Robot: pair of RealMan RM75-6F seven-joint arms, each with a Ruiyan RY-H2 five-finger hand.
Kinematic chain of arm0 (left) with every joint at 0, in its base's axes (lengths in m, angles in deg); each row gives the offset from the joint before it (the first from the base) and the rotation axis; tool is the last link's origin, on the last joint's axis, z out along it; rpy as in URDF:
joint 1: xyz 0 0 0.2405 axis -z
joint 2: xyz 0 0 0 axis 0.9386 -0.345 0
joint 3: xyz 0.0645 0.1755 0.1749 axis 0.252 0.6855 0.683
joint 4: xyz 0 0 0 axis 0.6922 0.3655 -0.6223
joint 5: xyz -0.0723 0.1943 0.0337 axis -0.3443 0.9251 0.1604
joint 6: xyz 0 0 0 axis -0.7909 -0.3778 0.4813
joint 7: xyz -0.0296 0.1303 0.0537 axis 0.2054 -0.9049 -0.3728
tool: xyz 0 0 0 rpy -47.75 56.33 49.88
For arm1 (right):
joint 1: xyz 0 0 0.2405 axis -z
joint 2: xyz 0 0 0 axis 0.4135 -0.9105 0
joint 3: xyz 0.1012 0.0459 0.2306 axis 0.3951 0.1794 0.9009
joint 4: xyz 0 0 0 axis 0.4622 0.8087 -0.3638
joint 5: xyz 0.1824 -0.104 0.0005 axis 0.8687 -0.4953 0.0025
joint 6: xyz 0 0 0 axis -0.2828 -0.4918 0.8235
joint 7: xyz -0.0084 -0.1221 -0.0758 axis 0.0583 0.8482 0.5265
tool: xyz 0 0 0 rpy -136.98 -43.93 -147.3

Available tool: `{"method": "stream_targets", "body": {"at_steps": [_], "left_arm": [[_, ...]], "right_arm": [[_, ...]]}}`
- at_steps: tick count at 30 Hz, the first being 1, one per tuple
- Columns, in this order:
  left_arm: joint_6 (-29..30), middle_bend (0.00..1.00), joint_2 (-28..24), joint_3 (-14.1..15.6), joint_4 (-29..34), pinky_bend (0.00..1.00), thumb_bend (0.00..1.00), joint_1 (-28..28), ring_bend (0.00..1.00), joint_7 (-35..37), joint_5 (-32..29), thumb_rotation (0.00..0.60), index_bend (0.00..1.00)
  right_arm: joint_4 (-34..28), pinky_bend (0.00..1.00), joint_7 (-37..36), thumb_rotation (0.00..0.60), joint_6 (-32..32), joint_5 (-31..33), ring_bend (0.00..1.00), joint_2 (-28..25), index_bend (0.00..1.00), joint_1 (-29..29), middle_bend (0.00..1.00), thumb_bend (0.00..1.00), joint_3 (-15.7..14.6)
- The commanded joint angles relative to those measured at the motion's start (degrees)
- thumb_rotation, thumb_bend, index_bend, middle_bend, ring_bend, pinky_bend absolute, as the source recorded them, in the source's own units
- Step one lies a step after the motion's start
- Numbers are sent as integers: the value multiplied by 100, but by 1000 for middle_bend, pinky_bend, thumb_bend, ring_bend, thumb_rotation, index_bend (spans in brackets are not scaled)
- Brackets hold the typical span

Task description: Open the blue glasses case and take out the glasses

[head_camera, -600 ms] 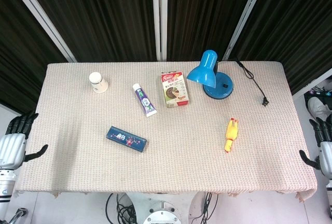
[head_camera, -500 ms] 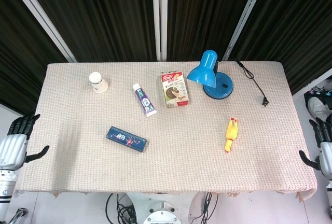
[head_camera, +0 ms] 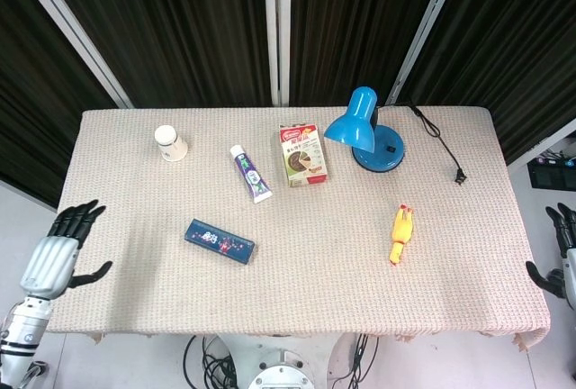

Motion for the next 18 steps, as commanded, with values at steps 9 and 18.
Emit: {"method": "stream_targets", "body": {"at_steps": [9,18], "left_arm": [[-927,44,681,1,-298,35,311,932,0,12,611,600,59],[-1420,66,1279,42,-744,38,319,1390,0,-135,661,600,63]], "right_arm": [[-70,0,77,600,-95,188,0,-47,0,76,0,209,78],[-106,0,75,600,35,230,0,-65,0,22,0,208,94]]}}
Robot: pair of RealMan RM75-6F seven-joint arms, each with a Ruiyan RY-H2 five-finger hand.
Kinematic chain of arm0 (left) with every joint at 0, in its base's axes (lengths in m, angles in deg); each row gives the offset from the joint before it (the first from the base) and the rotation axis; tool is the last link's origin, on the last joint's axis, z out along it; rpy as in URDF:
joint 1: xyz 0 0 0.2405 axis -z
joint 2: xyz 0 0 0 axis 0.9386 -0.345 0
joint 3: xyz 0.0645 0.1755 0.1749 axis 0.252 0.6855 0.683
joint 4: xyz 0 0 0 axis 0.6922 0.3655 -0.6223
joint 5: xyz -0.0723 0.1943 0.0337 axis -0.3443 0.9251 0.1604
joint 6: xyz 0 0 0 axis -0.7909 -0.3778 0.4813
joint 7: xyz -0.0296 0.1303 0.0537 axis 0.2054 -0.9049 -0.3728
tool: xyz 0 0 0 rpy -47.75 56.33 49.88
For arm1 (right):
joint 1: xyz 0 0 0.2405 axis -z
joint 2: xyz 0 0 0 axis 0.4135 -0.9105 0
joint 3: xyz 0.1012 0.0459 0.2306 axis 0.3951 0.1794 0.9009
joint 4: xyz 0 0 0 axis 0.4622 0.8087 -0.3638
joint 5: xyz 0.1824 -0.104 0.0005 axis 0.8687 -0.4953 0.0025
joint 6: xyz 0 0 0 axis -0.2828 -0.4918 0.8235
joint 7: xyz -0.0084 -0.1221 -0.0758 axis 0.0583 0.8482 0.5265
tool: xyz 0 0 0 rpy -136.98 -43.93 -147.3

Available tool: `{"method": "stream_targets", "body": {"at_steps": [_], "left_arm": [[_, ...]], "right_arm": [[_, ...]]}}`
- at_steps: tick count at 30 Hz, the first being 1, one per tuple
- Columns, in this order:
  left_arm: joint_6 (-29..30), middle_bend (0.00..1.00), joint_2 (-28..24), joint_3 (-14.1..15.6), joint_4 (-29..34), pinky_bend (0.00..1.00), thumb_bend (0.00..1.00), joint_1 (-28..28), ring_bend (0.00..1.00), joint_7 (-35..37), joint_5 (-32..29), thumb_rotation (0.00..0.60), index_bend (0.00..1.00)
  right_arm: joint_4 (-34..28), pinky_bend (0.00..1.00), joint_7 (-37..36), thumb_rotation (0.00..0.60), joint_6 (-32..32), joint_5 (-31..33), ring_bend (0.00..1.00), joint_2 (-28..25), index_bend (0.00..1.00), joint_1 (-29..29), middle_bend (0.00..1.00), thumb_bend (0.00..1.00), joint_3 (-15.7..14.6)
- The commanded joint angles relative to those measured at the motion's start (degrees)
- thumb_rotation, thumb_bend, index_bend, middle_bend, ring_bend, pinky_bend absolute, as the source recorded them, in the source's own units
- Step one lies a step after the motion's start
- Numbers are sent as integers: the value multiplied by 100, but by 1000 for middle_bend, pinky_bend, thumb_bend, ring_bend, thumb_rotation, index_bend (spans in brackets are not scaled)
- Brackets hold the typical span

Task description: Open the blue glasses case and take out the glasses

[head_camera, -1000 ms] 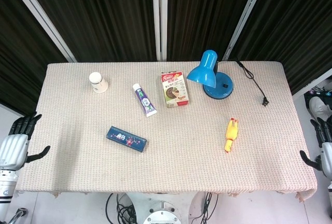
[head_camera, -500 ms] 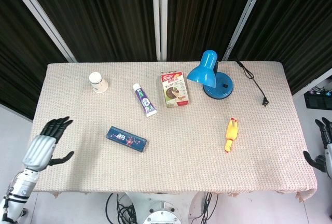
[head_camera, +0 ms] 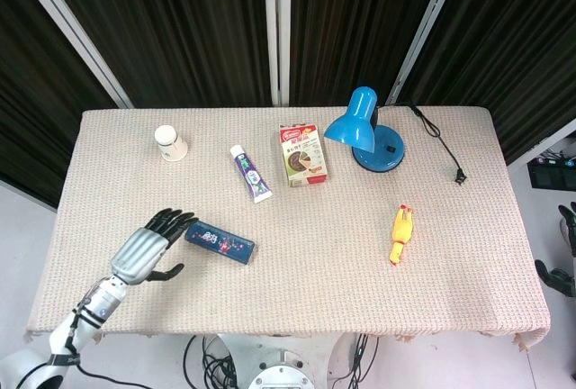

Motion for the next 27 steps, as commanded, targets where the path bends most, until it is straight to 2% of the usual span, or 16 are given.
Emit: {"method": "stream_targets", "body": {"at_steps": [1,12,27], "left_arm": [[-57,74,270,30,-234,40,321,135,0,6,68,600,65],[-154,119,730,78,-730,54,332,478,0,324,138,600,78],[-411,180,1055,65,-1012,54,331,834,0,362,-67,600,104]], "right_arm": [[16,0,31,600,4,-19,0,22,0,-8,0,209,-9],[134,0,-17,600,-61,-52,0,100,0,27,0,209,-19],[191,0,-123,600,11,-24,0,135,0,9,0,177,-8]]}}
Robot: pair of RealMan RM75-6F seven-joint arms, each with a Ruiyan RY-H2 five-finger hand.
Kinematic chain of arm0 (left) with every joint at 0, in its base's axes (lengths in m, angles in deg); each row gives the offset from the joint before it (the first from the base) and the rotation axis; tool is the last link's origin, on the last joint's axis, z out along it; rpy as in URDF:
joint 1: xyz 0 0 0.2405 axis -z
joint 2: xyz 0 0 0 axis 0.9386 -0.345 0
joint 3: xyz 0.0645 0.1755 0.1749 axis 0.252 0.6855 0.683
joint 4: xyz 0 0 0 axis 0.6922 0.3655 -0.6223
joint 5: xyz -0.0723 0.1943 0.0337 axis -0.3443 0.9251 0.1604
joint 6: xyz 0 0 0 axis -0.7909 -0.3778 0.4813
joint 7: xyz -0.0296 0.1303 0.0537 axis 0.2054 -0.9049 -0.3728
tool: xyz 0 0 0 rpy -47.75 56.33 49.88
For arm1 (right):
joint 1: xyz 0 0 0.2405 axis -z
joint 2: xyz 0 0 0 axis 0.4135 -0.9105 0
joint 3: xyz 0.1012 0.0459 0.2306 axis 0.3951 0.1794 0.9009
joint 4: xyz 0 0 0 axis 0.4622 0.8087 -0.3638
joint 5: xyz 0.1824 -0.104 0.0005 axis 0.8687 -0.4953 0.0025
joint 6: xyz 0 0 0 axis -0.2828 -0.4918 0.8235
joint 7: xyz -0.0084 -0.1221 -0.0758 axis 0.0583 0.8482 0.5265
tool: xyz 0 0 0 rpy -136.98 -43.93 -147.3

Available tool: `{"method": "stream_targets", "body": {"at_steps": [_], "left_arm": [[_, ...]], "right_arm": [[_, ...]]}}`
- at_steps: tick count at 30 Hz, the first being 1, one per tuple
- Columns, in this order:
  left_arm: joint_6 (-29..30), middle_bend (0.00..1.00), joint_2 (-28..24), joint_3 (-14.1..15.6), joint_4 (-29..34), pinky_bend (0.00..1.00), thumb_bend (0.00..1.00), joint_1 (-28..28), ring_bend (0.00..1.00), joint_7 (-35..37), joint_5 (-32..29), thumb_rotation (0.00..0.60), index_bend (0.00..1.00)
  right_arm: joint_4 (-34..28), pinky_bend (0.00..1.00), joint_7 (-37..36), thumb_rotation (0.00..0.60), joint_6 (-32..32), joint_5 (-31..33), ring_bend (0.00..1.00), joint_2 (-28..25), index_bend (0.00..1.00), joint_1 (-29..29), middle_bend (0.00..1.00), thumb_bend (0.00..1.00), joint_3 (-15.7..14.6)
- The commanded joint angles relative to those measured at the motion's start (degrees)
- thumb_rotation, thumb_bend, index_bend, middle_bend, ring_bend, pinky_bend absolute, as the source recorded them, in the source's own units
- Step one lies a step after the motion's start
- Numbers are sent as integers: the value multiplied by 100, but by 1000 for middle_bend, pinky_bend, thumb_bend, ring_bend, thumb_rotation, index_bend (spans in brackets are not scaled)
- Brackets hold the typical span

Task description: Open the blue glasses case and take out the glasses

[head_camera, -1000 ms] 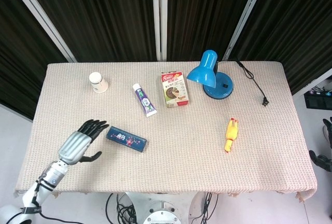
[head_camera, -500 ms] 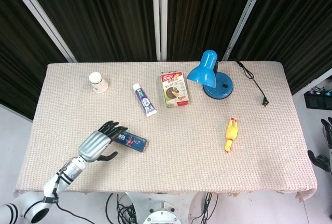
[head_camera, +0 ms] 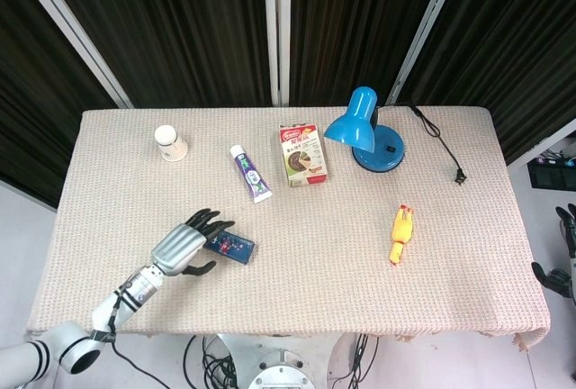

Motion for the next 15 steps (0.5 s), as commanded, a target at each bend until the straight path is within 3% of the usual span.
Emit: {"method": "stream_targets", "body": {"at_steps": [1,15], "left_arm": [[-20,184,41,1,-43,54,330,35,0,-15,-38,600,108],[-39,253,219,45,-269,54,326,146,0,-35,-182,600,116]], "right_arm": [[10,0,-10,600,9,5,0,5,0,-2,0,177,2],[75,0,21,600,83,43,0,60,0,-17,0,176,-8]]}}
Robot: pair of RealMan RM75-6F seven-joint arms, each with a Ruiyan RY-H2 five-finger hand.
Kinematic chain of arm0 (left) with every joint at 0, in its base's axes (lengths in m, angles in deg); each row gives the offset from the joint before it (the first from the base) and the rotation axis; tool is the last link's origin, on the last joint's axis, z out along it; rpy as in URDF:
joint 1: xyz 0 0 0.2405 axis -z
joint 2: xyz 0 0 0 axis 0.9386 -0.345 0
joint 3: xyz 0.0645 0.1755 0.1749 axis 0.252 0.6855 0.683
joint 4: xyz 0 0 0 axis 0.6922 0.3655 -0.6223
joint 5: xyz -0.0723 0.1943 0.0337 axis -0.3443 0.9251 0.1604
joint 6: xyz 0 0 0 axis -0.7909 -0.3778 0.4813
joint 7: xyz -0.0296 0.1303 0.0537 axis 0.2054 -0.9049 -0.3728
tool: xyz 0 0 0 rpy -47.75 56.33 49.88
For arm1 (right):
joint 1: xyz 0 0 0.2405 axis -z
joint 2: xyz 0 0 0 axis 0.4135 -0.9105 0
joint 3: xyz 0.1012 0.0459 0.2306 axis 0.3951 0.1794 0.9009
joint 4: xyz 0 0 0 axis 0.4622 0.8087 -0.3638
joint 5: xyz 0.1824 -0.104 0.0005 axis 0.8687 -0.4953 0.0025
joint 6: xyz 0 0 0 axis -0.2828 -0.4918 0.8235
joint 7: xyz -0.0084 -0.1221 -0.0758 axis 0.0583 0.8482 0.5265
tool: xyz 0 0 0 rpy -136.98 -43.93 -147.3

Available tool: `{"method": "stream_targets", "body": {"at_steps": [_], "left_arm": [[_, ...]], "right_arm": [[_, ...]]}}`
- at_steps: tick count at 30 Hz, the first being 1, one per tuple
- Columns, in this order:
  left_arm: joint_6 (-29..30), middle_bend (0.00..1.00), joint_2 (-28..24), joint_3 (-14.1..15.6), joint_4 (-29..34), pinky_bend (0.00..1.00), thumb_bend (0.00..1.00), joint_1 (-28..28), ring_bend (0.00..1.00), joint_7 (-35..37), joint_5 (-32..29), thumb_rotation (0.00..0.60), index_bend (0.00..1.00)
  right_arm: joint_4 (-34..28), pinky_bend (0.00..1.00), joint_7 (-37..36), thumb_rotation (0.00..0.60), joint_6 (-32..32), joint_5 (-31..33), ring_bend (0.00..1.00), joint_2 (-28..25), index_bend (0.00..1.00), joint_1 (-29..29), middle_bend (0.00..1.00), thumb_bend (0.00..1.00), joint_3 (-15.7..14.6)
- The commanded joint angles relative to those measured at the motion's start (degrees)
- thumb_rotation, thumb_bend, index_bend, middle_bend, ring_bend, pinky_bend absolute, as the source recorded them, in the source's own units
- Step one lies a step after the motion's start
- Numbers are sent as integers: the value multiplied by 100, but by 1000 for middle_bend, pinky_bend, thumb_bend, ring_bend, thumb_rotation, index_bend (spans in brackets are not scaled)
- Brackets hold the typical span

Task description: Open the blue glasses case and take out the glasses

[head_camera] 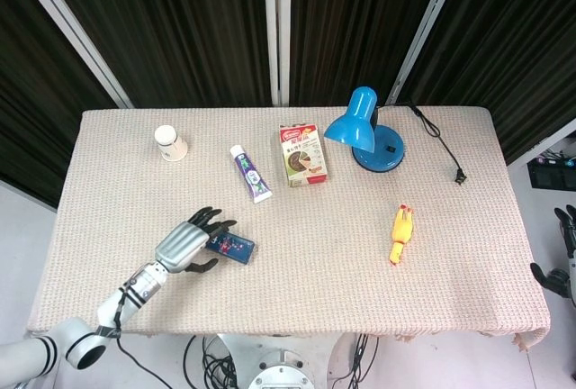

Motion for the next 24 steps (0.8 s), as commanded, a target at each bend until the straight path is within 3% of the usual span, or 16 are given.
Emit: {"method": "stream_targets", "body": {"at_steps": [1,24], "left_arm": [[3,258,43,7,-51,54,326,23,0,15,-14,600,117],[-3,275,122,86,-188,54,326,140,0,175,-127,600,131]], "right_arm": [[-2,0,12,600,7,8,0,1,0,-5,0,176,6],[-23,0,113,600,142,74,0,14,0,-56,0,176,4]]}}
